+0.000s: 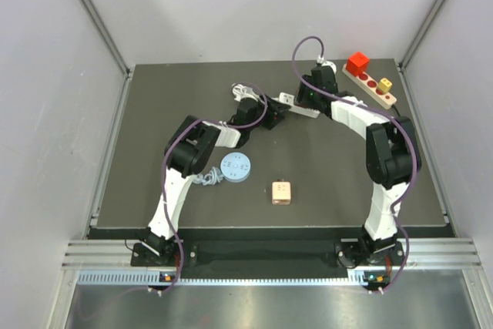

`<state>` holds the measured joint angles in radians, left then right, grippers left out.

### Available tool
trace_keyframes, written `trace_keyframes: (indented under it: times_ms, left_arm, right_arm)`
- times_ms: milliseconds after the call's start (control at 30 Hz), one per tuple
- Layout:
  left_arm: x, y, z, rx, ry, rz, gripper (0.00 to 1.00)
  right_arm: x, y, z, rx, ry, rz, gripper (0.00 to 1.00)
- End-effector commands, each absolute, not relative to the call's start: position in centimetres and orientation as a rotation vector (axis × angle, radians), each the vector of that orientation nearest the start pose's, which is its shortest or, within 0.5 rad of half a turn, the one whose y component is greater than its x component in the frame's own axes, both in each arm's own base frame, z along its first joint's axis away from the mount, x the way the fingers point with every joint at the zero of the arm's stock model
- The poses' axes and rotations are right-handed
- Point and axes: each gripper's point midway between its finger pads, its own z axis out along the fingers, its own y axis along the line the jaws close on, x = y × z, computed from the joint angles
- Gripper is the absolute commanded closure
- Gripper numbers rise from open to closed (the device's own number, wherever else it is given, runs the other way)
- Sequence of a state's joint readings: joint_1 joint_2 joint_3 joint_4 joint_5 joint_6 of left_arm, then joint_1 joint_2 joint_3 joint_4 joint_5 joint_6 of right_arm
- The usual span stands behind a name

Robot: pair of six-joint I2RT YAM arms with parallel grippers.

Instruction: Pull the plug off the socket

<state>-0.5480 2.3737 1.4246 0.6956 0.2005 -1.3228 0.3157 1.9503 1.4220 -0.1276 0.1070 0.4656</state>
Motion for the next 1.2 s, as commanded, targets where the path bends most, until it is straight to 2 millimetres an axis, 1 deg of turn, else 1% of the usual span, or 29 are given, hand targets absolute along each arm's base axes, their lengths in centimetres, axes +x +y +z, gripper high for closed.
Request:
trace_keyframes:
  times_ms: [0, 33, 100, 133, 167, 200, 267, 300, 400, 467, 533, 600, 633, 667, 733, 767, 800, 833, 867, 900, 933, 967, 1000, 1100, 1167]
  left_arm:
    - [52.6, -37.4, 9.2, -0.716, 1.841, -1.463, 0.37]
    - [53.2, -37.2, 9.8, -0.713, 1.82, -1.475, 0.37]
    - [53.7, -37.0, 9.6, -0.716, 1.818, -1.474, 0.36]
    - [54.1, -37.1, 9.9, -0.71, 1.808, -1.482, 0.34]
    - [54.2, -37.2, 10.1, -0.708, 1.808, -1.486, 0.32]
    - [54.5, -37.6, 10.0, -0.701, 1.815, -1.496, 0.32]
    - [54.6, -38.0, 9.4, -0.696, 1.836, -1.5, 0.32]
    - [54.5, -38.2, 9.6, -0.689, 1.832, -1.51, 0.32]
    - [54.4, -38.1, 9.4, -0.69, 1.834, -1.499, 0.32]
    - [54.4, -38.1, 9.0, -0.692, 1.842, -1.49, 0.34]
    - [54.6, -38.2, 8.9, -0.691, 1.84, -1.489, 0.43]
    - [54.7, -38.3, 8.3, -0.686, 1.852, -1.453, 0.54]
    - [54.9, -38.3, 8.3, -0.681, 1.859, -1.431, 0.71]
    - [54.8, -38.2, 7.7, -0.671, 1.898, -1.379, 0.79]
    - [55.0, -38.4, 7.6, -0.653, 1.923, -1.296, 1.0]
    - [55.1, -38.4, 7.8, -0.601, 1.94, -1.24, 1.0]
    - [54.8, -38.7, 7.0, -0.596, 1.987, -1.165, 1.0]
    - [54.7, -38.8, 6.8, -0.577, 2.004, -1.126, 1.0]
    - [54.5, -38.8, 6.5, -0.544, 2.022, -1.087, 1.0]
    - [54.0, -38.9, 5.8, -0.54, 2.054, -1.059, 1.0]
    - [54.2, -38.3, 5.0, -0.561, 2.061, -1.009, 1.0]
    - [54.1, -37.9, 4.6, -0.565, 2.07, -0.985, 1.0]
    - [53.8, -37.5, 3.7, -0.566, 2.084, -0.96, 1.0]
    - [53.4, -36.8, 2.4, -0.548, 2.111, -0.894, 1.0]
    - [53.4, -36.6, 2.3, -0.568, 2.098, -0.909, 1.0]
  right_arm:
    - [51.5, 17.4, 16.5, 0.244, 2.077, 0.438, 1.0]
    - [51.5, 17.4, 16.4, 0.244, 2.079, 0.44, 1.0]
    - [51.2, 17.4, 16.3, 0.237, 2.084, 0.452, 1.0]
    - [51.1, 17.5, 16.3, 0.235, 2.085, 0.455, 1.0]
    - [51.1, 17.5, 16.5, 0.233, 2.081, 0.46, 1.0]
    - [51.1, 17.7, 16.2, 0.231, 2.087, 0.465, 1.0]
    - [51.2, 17.8, 16.4, 0.231, 2.085, 0.475, 1.0]
    - [51.2, 17.9, 16.0, 0.232, 2.093, 0.474, 1.0]
    - [51.3, 18.0, 15.8, 0.23, 2.101, 0.481, 1.0]
    - [51.4, 18.1, 16.0, 0.234, 2.097, 0.49, 1.0]
    - [51.4, 18.4, 16.0, 0.234, 2.1, 0.498, 1.0]
    - [51.6, 18.4, 15.9, 0.243, 2.101, 0.501, 1.0]
    - [51.6, 18.5, 16.0, 0.243, 2.099, 0.502, 1.0]
    - [51.7, 18.5, 16.2, 0.239, 2.101, 0.487, 1.0]
    - [52.0, 18.7, 16.1, 0.233, 2.099, 0.446, 1.0]
    - [52.4, 18.8, 16.9, 0.213, 2.089, 0.432, 1.0]
    - [52.5, 18.9, 16.6, 0.214, 2.097, 0.395, 1.0]
    - [52.9, 19.0, 17.7, 0.206, 2.076, 0.371, 1.0]
    - [52.8, 18.8, 17.4, 0.183, 2.089, 0.325, 1.0]
    - [52.8, 18.7, 18.0, 0.19, 2.071, 0.271, 1.0]
    - [53.0, 18.5, 18.2, 0.189, 2.062, 0.239, 1.0]
    - [53.1, 18.4, 19.0, 0.174, 2.045, 0.203, 1.0]
    - [53.1, 18.1, 19.4, 0.177, 2.03, 0.151, 1.0]
    - [53.6, 17.4, 20.1, 0.179, 2.013, 0.111, 1.0]
    - [53.9, 17.2, 20.5, 0.191, 2.017, 0.148, 1.0]
